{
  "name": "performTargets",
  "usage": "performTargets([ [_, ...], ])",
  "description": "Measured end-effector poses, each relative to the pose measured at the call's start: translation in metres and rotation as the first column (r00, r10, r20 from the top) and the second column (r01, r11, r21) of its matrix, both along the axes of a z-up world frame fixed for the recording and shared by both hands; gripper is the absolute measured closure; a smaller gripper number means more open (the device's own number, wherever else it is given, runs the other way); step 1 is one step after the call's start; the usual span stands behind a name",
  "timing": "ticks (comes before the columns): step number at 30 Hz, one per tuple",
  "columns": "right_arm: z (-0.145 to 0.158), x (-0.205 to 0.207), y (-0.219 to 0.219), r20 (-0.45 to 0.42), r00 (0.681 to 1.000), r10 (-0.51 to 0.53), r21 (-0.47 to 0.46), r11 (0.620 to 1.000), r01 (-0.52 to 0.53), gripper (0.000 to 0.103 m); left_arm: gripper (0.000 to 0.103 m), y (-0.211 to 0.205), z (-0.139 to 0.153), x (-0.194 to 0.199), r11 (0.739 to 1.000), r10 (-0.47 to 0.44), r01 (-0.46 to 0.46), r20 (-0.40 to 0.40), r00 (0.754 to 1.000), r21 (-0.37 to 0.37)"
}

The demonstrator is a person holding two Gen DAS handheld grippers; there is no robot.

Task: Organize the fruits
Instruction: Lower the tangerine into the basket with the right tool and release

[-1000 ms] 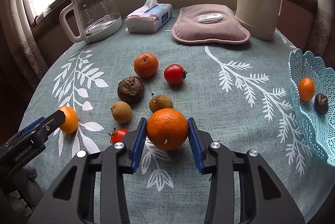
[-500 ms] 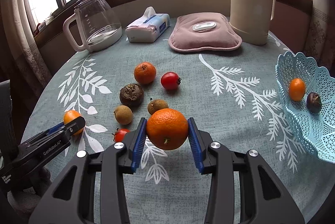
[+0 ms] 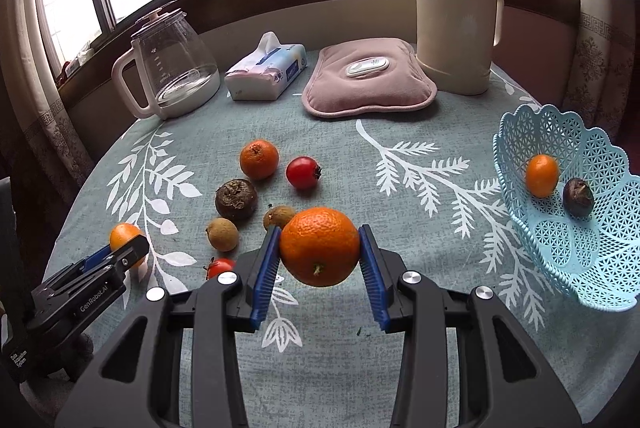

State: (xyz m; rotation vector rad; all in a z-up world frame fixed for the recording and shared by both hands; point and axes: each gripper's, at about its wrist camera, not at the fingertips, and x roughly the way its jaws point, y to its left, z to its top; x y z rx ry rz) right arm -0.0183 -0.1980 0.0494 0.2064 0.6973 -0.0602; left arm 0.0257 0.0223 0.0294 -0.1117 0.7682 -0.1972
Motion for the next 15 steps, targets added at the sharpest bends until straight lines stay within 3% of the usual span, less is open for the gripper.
performTargets([
  [15,0.015,-0.024,-0.057,0.036,0.988,-0.148,-0.019,0.989,0.149,0.062,0.062,-0.040,0.015,-0.012,0.997,-0.073,0.072,0.030,0.997,0.032],
])
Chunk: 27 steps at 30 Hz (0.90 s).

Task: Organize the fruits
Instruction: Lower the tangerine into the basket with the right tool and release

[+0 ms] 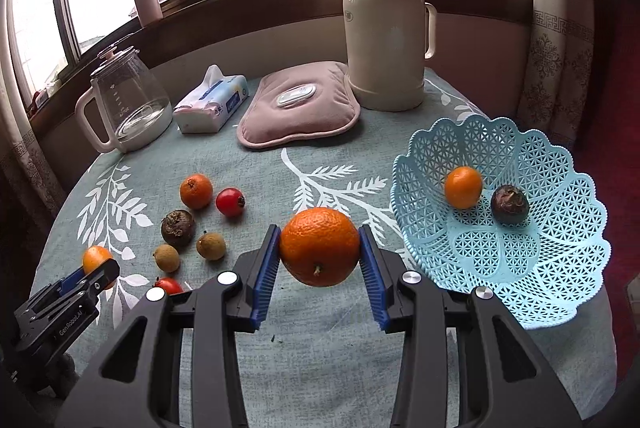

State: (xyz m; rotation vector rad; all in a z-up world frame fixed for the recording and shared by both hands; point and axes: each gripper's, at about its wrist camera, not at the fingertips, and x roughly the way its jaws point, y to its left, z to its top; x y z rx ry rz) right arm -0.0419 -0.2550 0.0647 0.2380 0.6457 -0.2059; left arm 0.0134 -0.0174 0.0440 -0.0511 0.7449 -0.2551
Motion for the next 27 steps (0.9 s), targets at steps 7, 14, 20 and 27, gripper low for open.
performTargets([
  [7,0.001,-0.012,-0.034,-0.005,0.997,-0.075,-0.013,0.997,0.075,0.062,0.062,-0.020,0.008,-0.004,0.999,-0.036,0.036,0.015,0.999,0.018],
  [14,-0.004,-0.024,-0.063,-0.021,0.992,-0.123,-0.026,0.992,0.122,0.062,0.062,-0.044,0.016,-0.011,0.996,-0.078,0.077,0.028,0.997,0.035],
  [20,-0.009,-0.034,-0.085,-0.027,0.988,-0.155,-0.015,0.988,0.154,0.062,0.062,-0.067,0.020,-0.018,0.993,-0.113,0.111,0.034,0.993,0.048],
  [27,-0.004,-0.046,-0.105,0.008,0.981,-0.192,0.012,0.981,0.192,0.042,0.062,-0.095,0.024,-0.025,0.986,-0.158,0.156,0.039,0.987,0.063],
])
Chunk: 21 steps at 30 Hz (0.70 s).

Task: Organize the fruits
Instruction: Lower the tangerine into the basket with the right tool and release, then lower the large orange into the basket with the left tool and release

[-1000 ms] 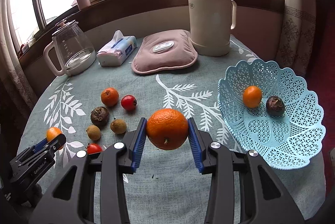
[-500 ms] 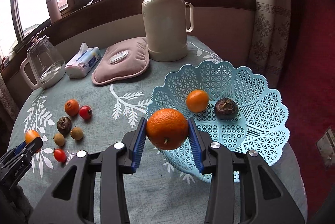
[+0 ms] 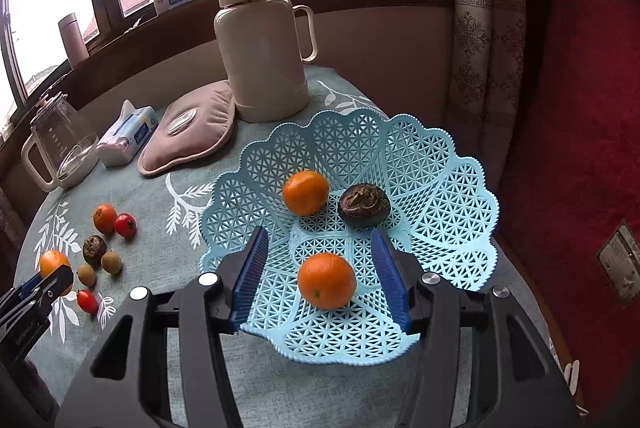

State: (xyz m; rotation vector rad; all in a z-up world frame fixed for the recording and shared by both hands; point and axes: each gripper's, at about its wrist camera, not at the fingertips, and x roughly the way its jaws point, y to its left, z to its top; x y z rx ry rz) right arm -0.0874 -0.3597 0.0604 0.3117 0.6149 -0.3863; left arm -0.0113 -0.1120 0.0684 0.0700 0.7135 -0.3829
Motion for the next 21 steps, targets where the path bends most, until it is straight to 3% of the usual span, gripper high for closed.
performTargets([
  [13,0.023,-0.033,-0.065,0.094,0.982,-0.165,0.095,0.983,0.156,0.041,0.062,-0.067,0.012,-0.011,0.989,-0.146,0.146,-0.003,0.989,-0.005],
  [21,0.028,-0.041,-0.075,0.117,0.977,-0.178,0.122,0.979,0.164,0.041,0.062,-0.118,0.014,-0.022,0.966,-0.258,0.258,-0.013,0.966,-0.007],
])
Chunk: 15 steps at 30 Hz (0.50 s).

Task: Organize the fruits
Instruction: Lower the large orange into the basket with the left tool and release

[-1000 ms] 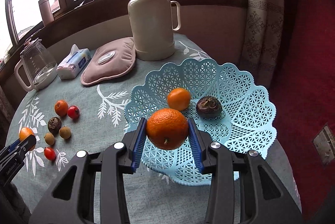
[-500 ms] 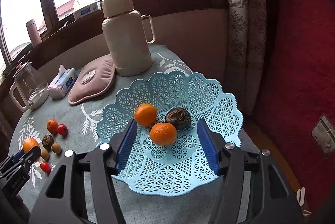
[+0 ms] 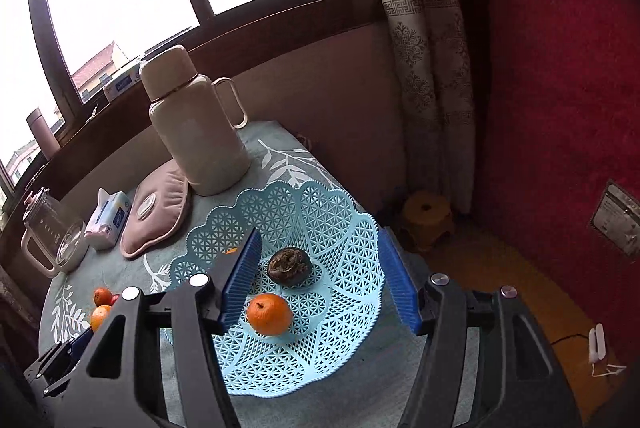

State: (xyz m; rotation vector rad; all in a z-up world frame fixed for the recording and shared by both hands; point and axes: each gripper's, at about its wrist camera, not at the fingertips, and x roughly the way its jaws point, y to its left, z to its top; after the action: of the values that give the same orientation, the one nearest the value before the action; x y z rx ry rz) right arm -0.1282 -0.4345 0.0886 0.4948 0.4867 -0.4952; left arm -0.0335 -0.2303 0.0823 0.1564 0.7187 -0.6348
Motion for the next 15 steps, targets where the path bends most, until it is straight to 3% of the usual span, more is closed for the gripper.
performTargets([
  [8,0.004,-0.005,-0.004,0.019,1.000,-0.013,0.012,1.000,0.013,0.040,0.061,-0.035,-0.007,-0.002,0.997,-0.075,0.074,-0.042,0.996,-0.022],
  [12,0.006,-0.006,-0.004,0.025,1.000,-0.013,0.012,1.000,0.012,0.040,0.033,-0.037,-0.004,-0.005,0.996,-0.076,0.075,-0.013,0.997,-0.048],
  [15,0.007,-0.006,-0.004,0.027,1.000,-0.011,0.012,1.000,0.011,0.040,0.033,-0.031,-0.002,-0.004,0.997,-0.060,0.060,-0.012,0.998,-0.054],
])
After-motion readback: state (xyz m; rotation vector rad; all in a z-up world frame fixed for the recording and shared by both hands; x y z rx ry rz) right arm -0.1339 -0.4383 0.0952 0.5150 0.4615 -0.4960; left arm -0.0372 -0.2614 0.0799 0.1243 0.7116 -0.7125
